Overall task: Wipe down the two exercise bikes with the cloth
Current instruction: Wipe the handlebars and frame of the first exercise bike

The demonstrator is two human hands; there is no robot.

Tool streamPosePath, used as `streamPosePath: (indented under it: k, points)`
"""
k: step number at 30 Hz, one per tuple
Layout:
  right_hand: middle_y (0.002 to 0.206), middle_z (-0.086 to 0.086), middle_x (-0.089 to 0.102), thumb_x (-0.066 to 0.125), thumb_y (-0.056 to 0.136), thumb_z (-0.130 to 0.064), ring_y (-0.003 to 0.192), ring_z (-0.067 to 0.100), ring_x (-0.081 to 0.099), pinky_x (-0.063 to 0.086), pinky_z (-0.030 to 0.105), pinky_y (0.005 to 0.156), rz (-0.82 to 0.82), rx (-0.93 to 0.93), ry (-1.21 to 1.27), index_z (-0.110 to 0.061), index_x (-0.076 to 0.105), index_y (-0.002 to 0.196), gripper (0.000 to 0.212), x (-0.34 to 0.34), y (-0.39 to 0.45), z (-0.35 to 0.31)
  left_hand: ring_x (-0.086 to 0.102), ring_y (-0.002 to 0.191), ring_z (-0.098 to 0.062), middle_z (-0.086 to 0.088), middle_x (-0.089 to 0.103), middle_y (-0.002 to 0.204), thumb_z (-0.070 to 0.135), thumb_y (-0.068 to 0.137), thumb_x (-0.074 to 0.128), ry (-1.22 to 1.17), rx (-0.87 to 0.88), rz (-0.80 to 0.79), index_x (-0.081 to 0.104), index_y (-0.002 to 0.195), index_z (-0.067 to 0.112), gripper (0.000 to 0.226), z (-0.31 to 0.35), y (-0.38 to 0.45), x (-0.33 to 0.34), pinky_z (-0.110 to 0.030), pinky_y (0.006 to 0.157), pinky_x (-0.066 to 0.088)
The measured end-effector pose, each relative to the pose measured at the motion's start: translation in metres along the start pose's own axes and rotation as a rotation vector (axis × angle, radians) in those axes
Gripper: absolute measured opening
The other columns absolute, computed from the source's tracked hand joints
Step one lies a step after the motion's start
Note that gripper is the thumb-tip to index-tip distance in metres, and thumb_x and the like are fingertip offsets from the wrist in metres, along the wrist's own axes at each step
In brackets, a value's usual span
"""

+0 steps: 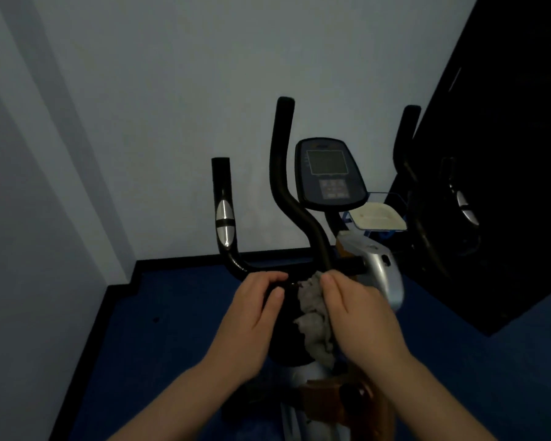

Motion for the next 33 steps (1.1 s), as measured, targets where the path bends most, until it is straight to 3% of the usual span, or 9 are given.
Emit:
streamPosePath:
  k: [4,6,10,14,16,19,21,28,33]
  points:
    - [0.067,-0.009,0.056,0.029,0.102,-0.04,0.063,0.008,0.054,0.041,0.033,0.059,0.261,0.028,0.129,-0.024,0.051,0.074,0.039,-0.025,0.036,0.0,0.055,0.104,0.005,0.027,0.058,0.105,0.036,0.095,0.051,-0.018,0.025,0.113,0.059,0.109,0.042,0.017,0.015,0.019,-0.016,-0.008,0.083,0.043]
    - [0.081,-0.008,0.055,0.027,0.101,-0.044,0.072,0.014,0.054,0.038,0.033,0.061,0.379,0.002,0.114,-0.024,0.051,0.087,0.034,-0.031,0.062,-0.003,0.059,0.095,0.003,0.023,0.061,0.098,0.03,0.094,0.054,0.0,0.028,0.123,0.061,0.1,0.041,0.014,0.022,0.027,-0.017,-0.013,0.078,0.047]
    - [0.112,0.0,0.041,0.043,0.096,-0.049,0.1,0.017,0.044,0.043,0.034,0.079,0.19,-0.074,-0.061,-0.026,0.047,0.12,0.033,-0.002,0.099,-0.011,0.056,0.091,0.0,0.017,0.059,0.094,0.025,0.095,0.055,0.155,-0.026,0.062,0.063,0.092,0.035,0.013,0.024,0.029,0.0,-0.028,0.083,0.049]
    - [0.099,-0.009,0.04,0.057,0.092,-0.041,0.09,0.011,0.048,0.04,0.022,0.07,0.183,-0.156,0.038,-0.038,0.048,0.096,0.01,0.006,0.09,0.01,0.056,0.09,0.004,0.019,0.06,0.092,0.023,0.095,0.055,0.099,-0.065,0.09,0.062,0.086,0.039,0.02,0.015,0.024,0.001,-0.012,0.077,0.044]
    - [0.094,-0.012,0.04,0.06,0.091,-0.038,0.082,0.008,0.048,0.034,0.015,0.064,0.219,-0.185,0.04,-0.041,0.047,0.089,0.013,-0.002,0.097,0.011,0.055,0.09,0.007,0.021,0.061,0.091,0.022,0.096,0.054,0.066,-0.068,0.089,0.062,0.086,0.039,0.021,0.015,0.023,0.001,-0.008,0.074,0.041]
    - [0.103,-0.008,0.044,0.066,0.09,-0.028,0.096,0.01,0.046,0.037,0.021,0.079,0.287,-0.236,0.057,-0.028,0.067,0.108,0.019,-0.004,0.122,-0.014,0.056,0.089,0.006,0.02,0.062,0.092,0.021,0.096,0.054,0.033,-0.089,0.086,0.063,0.086,0.036,0.02,0.015,0.023,0.004,-0.009,0.075,0.041]
    - [0.109,-0.004,0.047,0.065,0.091,-0.027,0.106,0.011,0.041,0.035,0.024,0.088,0.227,-0.264,0.021,-0.024,0.066,0.121,0.03,0.007,0.126,-0.026,0.057,0.089,0.005,0.019,0.063,0.092,0.021,0.096,0.054,0.025,-0.103,0.085,0.063,0.086,0.036,0.021,0.014,0.022,0.002,-0.013,0.077,0.044]
    - [0.094,-0.006,0.048,0.064,0.09,-0.032,0.091,0.014,0.049,0.035,0.027,0.071,0.277,-0.243,-0.117,-0.022,0.071,0.111,0.024,-0.002,0.129,-0.012,0.057,0.092,0.005,0.018,0.062,0.093,0.019,0.096,0.053,0.037,-0.072,0.062,0.063,0.087,0.035,0.021,0.014,0.022,0.003,-0.014,0.08,0.045]
    - [0.109,-0.006,0.045,0.061,0.094,-0.028,0.107,0.011,0.041,0.033,0.023,0.085,0.192,-0.259,0.028,-0.025,0.056,0.134,0.04,0.014,0.131,-0.03,0.057,0.093,0.006,0.019,0.063,0.094,0.019,0.097,0.053,0.024,-0.085,0.051,0.062,0.086,0.037,0.022,0.012,0.023,0.002,-0.01,0.079,0.042]
Point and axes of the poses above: each hand's wrist, its own y-axis towards the middle knuckle, its own x-axis out of the palm, z = x × y, the point moved 4 cm from there along y, towards the middle knuckle
